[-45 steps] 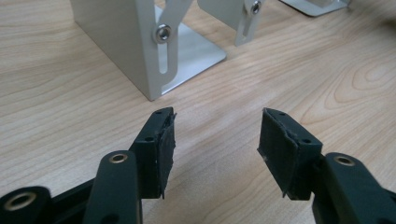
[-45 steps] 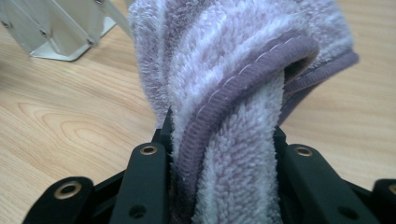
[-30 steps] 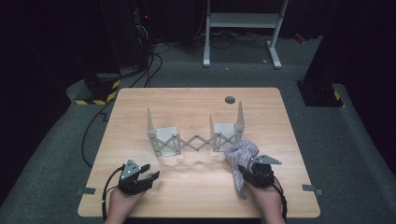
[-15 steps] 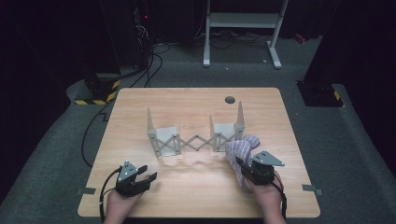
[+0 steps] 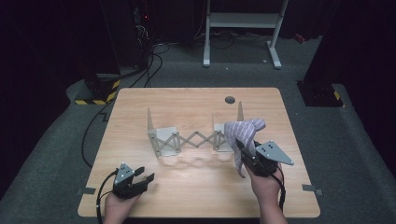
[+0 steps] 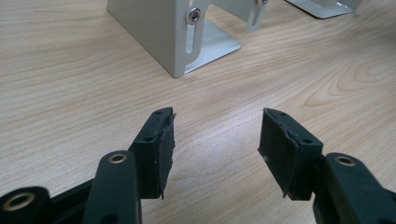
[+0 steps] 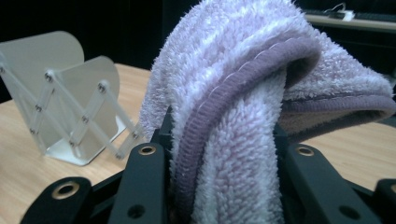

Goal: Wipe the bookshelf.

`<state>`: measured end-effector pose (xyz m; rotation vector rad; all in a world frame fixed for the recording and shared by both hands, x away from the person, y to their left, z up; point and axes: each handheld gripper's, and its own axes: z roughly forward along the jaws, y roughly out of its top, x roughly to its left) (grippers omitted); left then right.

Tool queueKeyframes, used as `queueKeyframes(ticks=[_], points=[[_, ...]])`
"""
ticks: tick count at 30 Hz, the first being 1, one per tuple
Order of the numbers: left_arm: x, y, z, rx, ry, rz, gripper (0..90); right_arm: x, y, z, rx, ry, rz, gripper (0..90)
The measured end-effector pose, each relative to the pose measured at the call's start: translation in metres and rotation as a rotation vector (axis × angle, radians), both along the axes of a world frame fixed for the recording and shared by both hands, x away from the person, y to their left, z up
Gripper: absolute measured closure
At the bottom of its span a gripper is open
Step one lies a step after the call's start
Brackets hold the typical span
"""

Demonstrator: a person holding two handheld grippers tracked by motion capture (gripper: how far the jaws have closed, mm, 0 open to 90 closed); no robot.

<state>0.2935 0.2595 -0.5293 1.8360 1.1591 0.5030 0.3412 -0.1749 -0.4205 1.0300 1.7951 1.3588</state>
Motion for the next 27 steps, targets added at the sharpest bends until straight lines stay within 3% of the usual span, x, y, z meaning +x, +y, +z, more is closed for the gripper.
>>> queueKeyframes(ticks=[2, 3, 6, 7, 8, 9, 10, 11, 14, 15, 16, 21, 27], points=[[0.000, 0.000, 0.000, 0.001, -0.001, -0.002, 45.0, 0.001, -0.001, -0.003, -0.001, 0.015, -0.003, 63.8], [0.000, 0.000, 0.001, 0.001, -0.002, -0.003, 45.0, 0.004, -0.004, -0.014, -0.004, 0.051, -0.005, 63.9], [0.000, -0.003, 0.002, 0.004, -0.006, -0.016, 44.9, 0.008, -0.006, -0.028, -0.019, 0.092, -0.009, 64.0], [0.001, -0.004, 0.003, 0.005, -0.009, -0.021, 44.9, 0.010, -0.007, -0.035, -0.028, 0.119, -0.012, 64.2], [0.001, -0.004, 0.003, 0.006, -0.009, -0.027, 44.8, 0.014, -0.009, -0.050, -0.041, 0.177, -0.018, 64.6], [0.001, -0.005, 0.003, 0.009, -0.009, -0.030, 44.8, 0.014, -0.009, -0.050, -0.041, 0.177, -0.018, 64.6], [0.001, -0.005, 0.003, 0.009, -0.010, -0.031, 44.8, 0.020, -0.012, -0.063, -0.046, 0.251, -0.022, 64.7], [0.002, -0.005, 0.003, 0.011, -0.009, -0.031, 44.8, 0.020, -0.012, -0.063, -0.046, 0.251, -0.022, 64.7], [0.002, -0.005, 0.003, 0.011, -0.009, -0.030, 44.8, 0.029, -0.012, -0.083, -0.071, 0.380, -0.021, 64.7], [0.002, -0.005, 0.003, 0.011, -0.009, -0.030, 44.8, 0.029, -0.012, -0.083, -0.071, 0.380, -0.021, 64.7], [0.002, -0.005, 0.003, 0.014, -0.009, -0.030, 44.8, 0.031, -0.010, -0.088, -0.083, 0.409, -0.021, 64.7], [0.002, -0.005, 0.003, 0.017, -0.010, -0.030, 44.8, 0.031, -0.004, -0.095, -0.109, 0.420, -0.023, 64.4], [0.002, -0.004, 0.003, 0.020, -0.011, -0.026, 44.8, 0.017, -0.001, -0.064, -0.066, 0.272, -0.030, 64.0]])
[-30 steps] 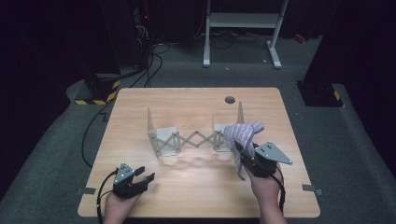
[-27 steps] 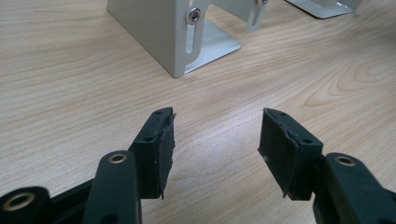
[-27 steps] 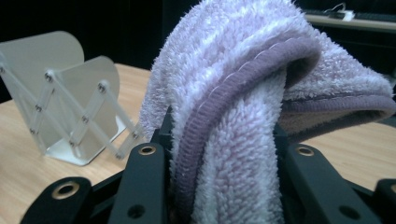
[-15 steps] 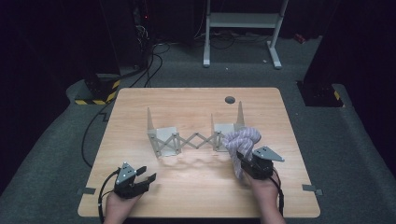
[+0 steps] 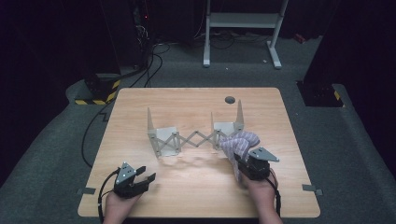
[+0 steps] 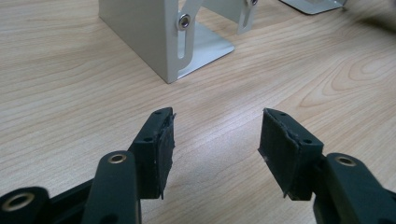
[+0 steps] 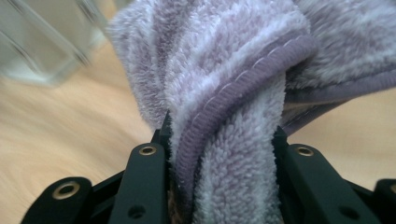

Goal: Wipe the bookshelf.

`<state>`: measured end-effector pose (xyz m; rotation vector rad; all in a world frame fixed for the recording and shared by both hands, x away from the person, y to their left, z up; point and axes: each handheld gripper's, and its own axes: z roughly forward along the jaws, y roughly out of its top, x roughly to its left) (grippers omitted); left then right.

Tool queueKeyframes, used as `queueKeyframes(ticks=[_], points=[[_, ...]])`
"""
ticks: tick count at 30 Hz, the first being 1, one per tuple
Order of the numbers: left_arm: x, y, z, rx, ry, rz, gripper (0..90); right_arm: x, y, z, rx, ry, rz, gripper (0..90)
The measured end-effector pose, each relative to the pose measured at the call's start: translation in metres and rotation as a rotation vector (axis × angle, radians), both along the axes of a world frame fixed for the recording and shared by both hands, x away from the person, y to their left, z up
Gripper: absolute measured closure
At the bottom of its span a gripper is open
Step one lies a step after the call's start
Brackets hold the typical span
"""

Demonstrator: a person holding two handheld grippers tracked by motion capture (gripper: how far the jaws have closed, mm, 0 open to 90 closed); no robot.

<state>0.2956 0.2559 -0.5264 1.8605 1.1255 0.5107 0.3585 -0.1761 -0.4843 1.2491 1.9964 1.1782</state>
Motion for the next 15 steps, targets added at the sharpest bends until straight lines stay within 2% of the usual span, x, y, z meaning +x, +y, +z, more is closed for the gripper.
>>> queueKeyframes(ticks=[2, 3, 4, 5, 6, 7, 8, 9, 13, 14, 15], points=[[0.001, 0.000, -0.001, 0.004, 0.002, 0.001, 44.9, -0.006, 0.004, 0.015, 0.018, -0.067, 0.006, 63.8], [0.001, 0.000, -0.001, 0.004, 0.002, 0.001, 44.8, -0.006, 0.004, 0.015, 0.018, -0.067, 0.006, 63.8], [0.001, 0.000, -0.001, 0.005, 0.002, 0.001, 44.8, -0.011, 0.008, 0.029, 0.041, -0.126, 0.015, 63.7], [0.000, 0.000, -0.001, 0.006, 0.002, 0.001, 44.8, -0.014, 0.011, 0.036, 0.053, -0.148, 0.021, 63.6], [0.000, 0.000, -0.001, 0.006, 0.002, 0.001, 44.8, -0.014, 0.011, 0.036, 0.053, -0.148, 0.021, 63.6], [0.000, 0.000, -0.001, 0.006, 0.002, 0.002, 44.8, -0.020, 0.016, 0.047, 0.070, -0.212, 0.029, 63.6], [0.000, 0.000, -0.001, 0.006, 0.002, 0.002, 44.8, -0.020, 0.016, 0.047, 0.070, -0.212, 0.029, 63.6], [0.000, 0.001, -0.001, 0.006, 0.003, 0.003, 44.8, -0.024, 0.021, 0.054, 0.071, -0.247, 0.042, 63.5], [-0.001, 0.002, -0.001, 0.007, 0.002, 0.004, 44.8, -0.019, 0.023, 0.048, 0.049, -0.231, 0.033, 63.5], [-0.002, 0.002, -0.001, 0.006, 0.001, 0.004, 44.8, -0.015, 0.021, 0.042, 0.048, -0.205, 0.024, 63.5], [-0.002, 0.003, 0.000, 0.004, 0.001, 0.006, 44.8, -0.007, 0.015, 0.028, 0.041, -0.153, -0.001, 63.5]])
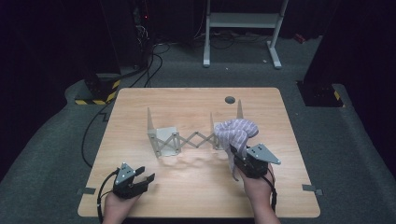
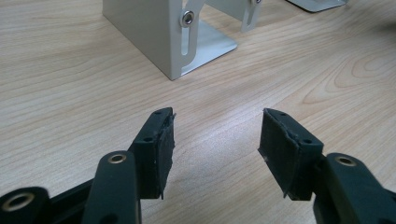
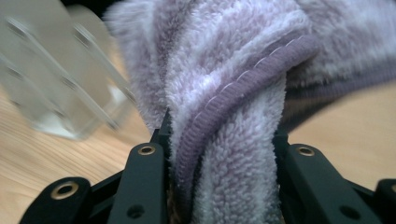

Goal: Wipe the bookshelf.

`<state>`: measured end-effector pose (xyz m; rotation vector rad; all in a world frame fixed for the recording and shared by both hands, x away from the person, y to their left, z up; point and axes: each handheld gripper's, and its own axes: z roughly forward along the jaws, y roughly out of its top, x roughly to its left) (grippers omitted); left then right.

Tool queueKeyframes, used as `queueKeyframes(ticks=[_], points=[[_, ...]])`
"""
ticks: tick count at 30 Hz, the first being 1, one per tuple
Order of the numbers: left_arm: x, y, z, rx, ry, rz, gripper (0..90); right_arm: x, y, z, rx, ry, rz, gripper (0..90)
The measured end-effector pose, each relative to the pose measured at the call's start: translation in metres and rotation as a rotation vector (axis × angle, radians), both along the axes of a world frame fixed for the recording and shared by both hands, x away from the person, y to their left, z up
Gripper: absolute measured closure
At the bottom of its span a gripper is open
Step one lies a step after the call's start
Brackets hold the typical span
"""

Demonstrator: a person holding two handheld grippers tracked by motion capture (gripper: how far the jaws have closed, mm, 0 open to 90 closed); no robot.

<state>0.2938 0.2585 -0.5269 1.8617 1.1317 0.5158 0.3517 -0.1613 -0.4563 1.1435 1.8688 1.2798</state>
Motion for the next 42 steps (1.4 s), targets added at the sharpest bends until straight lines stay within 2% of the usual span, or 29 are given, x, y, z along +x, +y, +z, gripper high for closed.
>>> queueKeyframes(ticks=[1, 2, 3, 4, 6, 7, 8, 9, 10, 12, 13, 15, 16, 21, 22, 23, 24, 29, 32, 36, 37, 38, 39, 40, 41, 42], points=[[0.000, 0.000, 0.000, 0.000, 0.000, 0.000, 44.8, 0.000, 0.000, 0.000, 0.000, 0.000, 0.000, 63.5], [0.000, 0.001, 0.000, -0.001, 0.001, 0.001, 44.8, 0.009, -0.009, -0.016, -0.007, 0.064, -0.027, 63.5], [0.001, 0.001, 0.000, -0.001, 0.001, 0.000, 44.8, 0.014, -0.013, -0.024, -0.004, 0.103, -0.036, 63.5], [0.001, 0.001, 0.000, -0.001, 0.001, 0.000, 44.8, 0.014, -0.013, -0.024, -0.004, 0.103, -0.036, 63.5], [0.001, 0.000, 0.000, 0.002, 0.002, -0.002, 44.8, 0.020, -0.021, -0.038, 0.006, 0.166, -0.043, 63.7], [0.001, 0.000, -0.001, 0.002, 0.004, -0.003, 44.8, 0.026, -0.021, -0.049, -0.010, 0.266, -0.031, 63.8], [0.001, -0.001, -0.001, 0.004, 0.004, -0.005, 44.8, 0.027, -0.019, -0.054, -0.022, 0.291, -0.023, 63.9], [0.001, -0.001, -0.001, 0.004, 0.004, -0.005, 44.8, 0.027, -0.019, -0.054, -0.022, 0.291, -0.023, 63.9], [0.001, -0.002, 0.000, 0.005, 0.003, -0.007, 44.8, 0.026, -0.012, -0.059, -0.043, 0.319, 0.002, 64.0], [0.001, -0.002, 0.000, 0.005, 0.003, -0.007, 44.8, 0.024, -0.008, -0.059, -0.060, 0.312, 0.014, 64.1], [0.001, -0.001, 0.000, 0.005, 0.003, -0.008, 44.8, 0.019, 0.003, -0.057, -0.086, 0.298, 0.044, 64.1], [0.001, -0.001, 0.000, 0.003, 0.004, -0.006, 44.8, 0.017, 0.010, -0.057, -0.094, 0.294, 0.056, 64.1], [0.001, -0.001, 0.000, 0.004, 0.004, -0.007, 44.8, 0.016, 0.022, -0.057, -0.115, 0.288, 0.081, 64.0], [0.001, 0.000, -0.002, 0.003, 0.008, -0.006, 44.8, 0.018, 0.039, -0.059, -0.134, 0.294, 0.107, 63.7], [0.001, 0.000, -0.002, 0.000, 0.009, -0.005, 44.8, 0.017, 0.043, -0.057, -0.141, 0.281, 0.114, 63.7], [0.001, 0.001, -0.002, -0.002, 0.007, -0.006, 44.8, 0.016, 0.046, -0.052, -0.139, 0.262, 0.117, 63.6], [0.000, 0.001, -0.001, -0.001, 0.004, -0.011, 44.8, 0.014, 0.050, -0.040, -0.132, 0.221, 0.124, 63.5], [0.001, 0.003, 0.000, -0.013, 0.002, -0.014, 44.8, 0.007, 0.063, 0.005, -0.114, 0.089, 0.139, 63.5], [0.001, 0.002, 0.000, -0.011, -0.001, -0.016, 44.8, 0.003, 0.068, 0.021, -0.098, 0.021, 0.135, 63.5], [0.000, 0.002, 0.001, -0.013, 0.000, -0.018, 44.8, 0.006, 0.068, 0.015, -0.096, 0.038, 0.128, 63.7], [0.000, 0.002, 0.001, -0.012, 0.000, -0.018, 44.8, 0.008, 0.067, 0.009, -0.099, 0.056, 0.122, 63.9], [0.000, 0.002, 0.000, -0.012, 0.001, -0.019, 44.8, 0.010, 0.066, 0.001, -0.098, 0.079, 0.116, 64.0], [0.000, 0.002, 0.000, -0.011, 0.001, -0.019, 44.8, 0.014, 0.060, -0.017, -0.085, 0.131, 0.095, 64.3], [0.000, 0.001, 0.000, -0.009, 0.002, -0.021, 44.8, 0.017, 0.056, -0.025, -0.075, 0.159, 0.086, 64.4], [0.000, 0.001, 0.000, -0.009, 0.002, -0.021, 44.8, 0.017, 0.056, -0.025, -0.075, 0.159, 0.086, 64.4], [0.001, 0.000, -0.001, -0.002, 0.002, -0.024, 44.8, 0.022, 0.051, -0.039, -0.061, 0.218, 0.077, 64.6]])
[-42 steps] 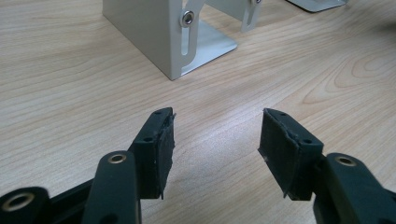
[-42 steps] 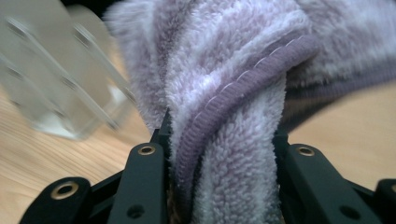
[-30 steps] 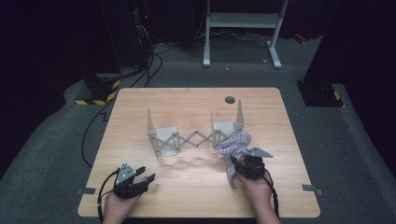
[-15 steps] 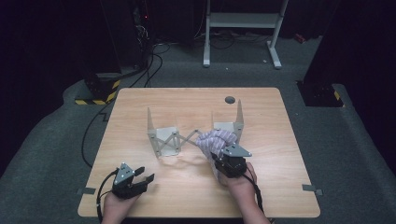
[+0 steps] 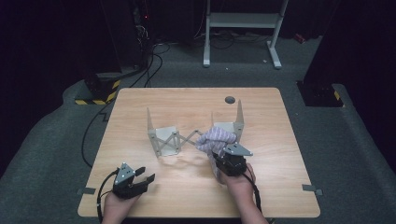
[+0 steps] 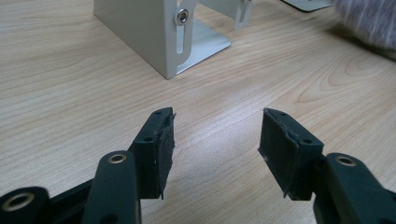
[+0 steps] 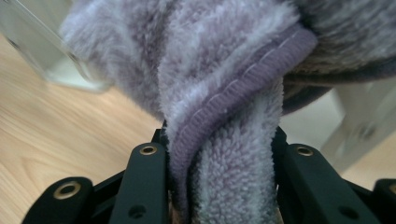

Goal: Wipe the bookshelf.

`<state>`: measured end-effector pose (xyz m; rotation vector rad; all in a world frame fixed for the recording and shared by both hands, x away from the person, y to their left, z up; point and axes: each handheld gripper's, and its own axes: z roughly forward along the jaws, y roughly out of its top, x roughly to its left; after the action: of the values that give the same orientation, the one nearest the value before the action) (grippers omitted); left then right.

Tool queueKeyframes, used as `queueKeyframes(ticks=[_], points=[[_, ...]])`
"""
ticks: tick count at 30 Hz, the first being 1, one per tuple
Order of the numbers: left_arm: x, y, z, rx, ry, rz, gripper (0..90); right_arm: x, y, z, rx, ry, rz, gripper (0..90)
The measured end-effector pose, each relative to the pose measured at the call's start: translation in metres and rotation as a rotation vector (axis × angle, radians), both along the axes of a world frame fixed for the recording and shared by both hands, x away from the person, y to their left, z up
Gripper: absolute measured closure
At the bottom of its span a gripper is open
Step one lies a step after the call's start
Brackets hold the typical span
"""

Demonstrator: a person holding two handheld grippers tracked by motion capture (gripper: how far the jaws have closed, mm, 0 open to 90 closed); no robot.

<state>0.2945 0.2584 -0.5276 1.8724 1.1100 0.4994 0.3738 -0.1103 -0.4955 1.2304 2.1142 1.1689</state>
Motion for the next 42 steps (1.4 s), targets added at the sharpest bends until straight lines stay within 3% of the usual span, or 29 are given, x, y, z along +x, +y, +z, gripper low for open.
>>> queueKeyframes(ticks=[1, 2, 4, 9, 12, 13, 14, 15, 17, 18, 19, 20, 23, 25, 28, 29, 31, 32, 33, 34, 35, 36, 41, 42], points=[[0.000, 0.000, 0.000, 0.000, 0.000, 0.000, 44.8, 0.000, 0.000, 0.000, 0.000, 0.000, 0.000, 64.6], [0.000, -0.001, 0.000, -0.001, 0.003, -0.001, 44.8, 0.005, -0.001, -0.013, -0.016, 0.070, -0.007, 64.7], [0.000, -0.002, 0.000, 0.000, 0.002, -0.003, 44.8, 0.008, -0.002, -0.025, -0.018, 0.104, -0.013, 64.7], [0.000, -0.002, -0.001, 0.000, 0.004, -0.001, 44.8, 0.008, -0.002, -0.027, -0.012, 0.101, -0.012, 64.6], [0.000, -0.002, -0.001, 0.003, 0.004, -0.005, 44.8, 0.001, 0.003, -0.009, -0.005, 0.036, 0.004, 64.5], [0.000, -0.002, -0.001, 0.003, 0.004, -0.005, 44.8, 0.001, 0.003, -0.009, -0.005, 0.036, 0.004, 64.5], [0.000, -0.002, -0.001, 0.004, 0.005, -0.005, 44.8, -0.003, 0.006, 0.005, 0.004, -0.006, 0.012, 64.4], [0.000, -0.002, -0.001, 0.004, 0.005, -0.005, 44.8, -0.003, 0.006, 0.005, 0.004, -0.006, 0.012, 64.4], [0.000, -0.002, -0.001, 0.003, 0.004, -0.005, 44.8, -0.006, 0.008, 0.021, 0.016, -0.055, 0.021, 64.4], [0.000, -0.002, -0.001, 0.003, 0.003, -0.005, 44.8, -0.010, 0.012, 0.036, 0.026, -0.103, 0.036, 64.4], [0.000, -0.002, -0.001, 0.003, 0.003, -0.005, 44.8, -0.010, 0.012, 0.036, 0.026, -0.103, 0.036, 64.4], [0.000, -0.002, -0.001, 0.003, 0.003, -0.005, 44.8, -0.015, 0.014, 0.049, 0.037, -0.154, 0.042, 64.4], [0.000, -0.002, 0.000, 0.001, 0.002, -0.005, 44.8, -0.017, 0.016, 0.057, 0.054, -0.177, 0.047, 64.4], [0.000, -0.002, 0.000, 0.001, 0.002, -0.006, 44.8, -0.016, 0.016, 0.056, 0.050, -0.171, 0.041, 64.4], [-0.001, -0.001, 0.000, -0.003, 0.001, -0.005, 44.8, -0.005, 0.013, 0.028, 0.035, -0.084, 0.011, 64.7], [-0.001, -0.001, 0.000, -0.003, 0.001, -0.005, 44.8, -0.005, 0.013, 0.028, 0.035, -0.084, 0.011, 64.7], [0.000, -0.001, 0.000, -0.002, 0.001, -0.005, 44.8, 0.004, 0.008, 0.003, 0.023, -0.008, -0.016, 64.8], [0.000, -0.002, 0.000, -0.003, 0.003, -0.005, 44.8, 0.007, 0.007, -0.004, 0.017, 0.020, -0.022, 64.8], [0.000, -0.002, 0.000, -0.003, 0.003, -0.005, 44.8, 0.007, 0.007, -0.004, 0.017, 0.020, -0.022, 64.8], [0.000, -0.002, 0.000, -0.001, 0.002, -0.007, 44.8, 0.012, 0.007, -0.017, 0.001, 0.080, -0.017, 64.3], [0.000, -0.002, 0.000, 0.000, 0.002, -0.007, 44.8, 0.012, 0.007, -0.017, 0.001, 0.080, -0.017, 64.3], [0.000, -0.002, -0.001, 0.000, 0.004, -0.007, 44.8, 0.014, 0.009, -0.027, -0.021, 0.130, 0.003, 64.1], [0.000, -0.003, 0.000, 0.003, 0.004, -0.008, 44.8, 0.010, 0.016, -0.028, -0.034, 0.116, 0.019, 64.1], [-0.001, -0.003, 0.000, 0.001, 0.004, -0.009, 44.8, 0.006, 0.022, -0.025, -0.048, 0.095, 0.033, 64.4]])
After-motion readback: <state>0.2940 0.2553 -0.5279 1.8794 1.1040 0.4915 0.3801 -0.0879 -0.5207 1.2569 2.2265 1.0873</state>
